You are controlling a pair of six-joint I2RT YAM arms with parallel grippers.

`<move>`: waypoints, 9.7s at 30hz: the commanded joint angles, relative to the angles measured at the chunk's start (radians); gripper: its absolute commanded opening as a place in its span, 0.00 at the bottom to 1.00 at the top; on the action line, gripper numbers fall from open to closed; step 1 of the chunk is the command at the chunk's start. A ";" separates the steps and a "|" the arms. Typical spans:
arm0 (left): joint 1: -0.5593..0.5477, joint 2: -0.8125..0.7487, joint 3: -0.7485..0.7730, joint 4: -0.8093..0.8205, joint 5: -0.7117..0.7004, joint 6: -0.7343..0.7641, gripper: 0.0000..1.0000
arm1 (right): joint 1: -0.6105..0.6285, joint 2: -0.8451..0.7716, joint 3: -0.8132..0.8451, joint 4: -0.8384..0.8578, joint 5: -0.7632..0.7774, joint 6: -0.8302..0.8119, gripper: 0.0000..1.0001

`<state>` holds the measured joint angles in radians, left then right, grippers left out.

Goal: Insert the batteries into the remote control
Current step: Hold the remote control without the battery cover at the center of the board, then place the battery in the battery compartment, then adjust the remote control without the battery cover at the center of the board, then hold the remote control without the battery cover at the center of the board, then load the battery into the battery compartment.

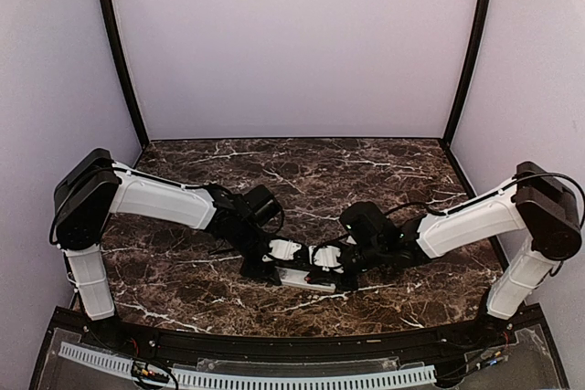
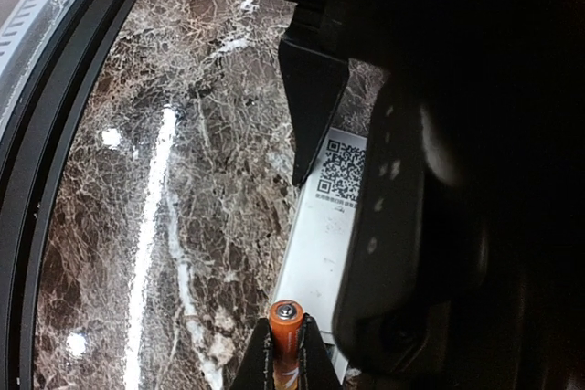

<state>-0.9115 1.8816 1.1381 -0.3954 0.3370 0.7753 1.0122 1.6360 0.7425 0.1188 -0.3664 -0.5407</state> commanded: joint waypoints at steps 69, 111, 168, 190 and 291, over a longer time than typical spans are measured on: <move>0.087 -0.088 -0.094 -0.158 -0.164 -0.008 0.51 | 0.020 0.254 0.349 -0.429 0.187 0.070 0.13; 0.084 -0.155 -0.172 0.055 -0.049 -0.116 0.60 | -0.276 -0.205 0.044 0.177 0.027 0.769 0.34; -0.157 -0.147 -0.106 -0.060 -0.255 -0.864 0.47 | -0.105 -0.071 0.234 -0.398 0.102 1.119 0.30; -0.175 -0.270 -0.326 0.200 -0.262 -1.024 0.52 | -0.023 0.079 0.367 -0.411 0.107 1.104 0.20; -0.182 -0.283 -0.423 0.271 -0.356 -0.981 0.40 | 0.101 0.223 0.348 -0.279 0.387 0.854 0.14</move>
<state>-1.0935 1.5883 0.7193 -0.0528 -0.0086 -0.2111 1.1122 1.8725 1.1210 -0.1593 -0.0284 0.3206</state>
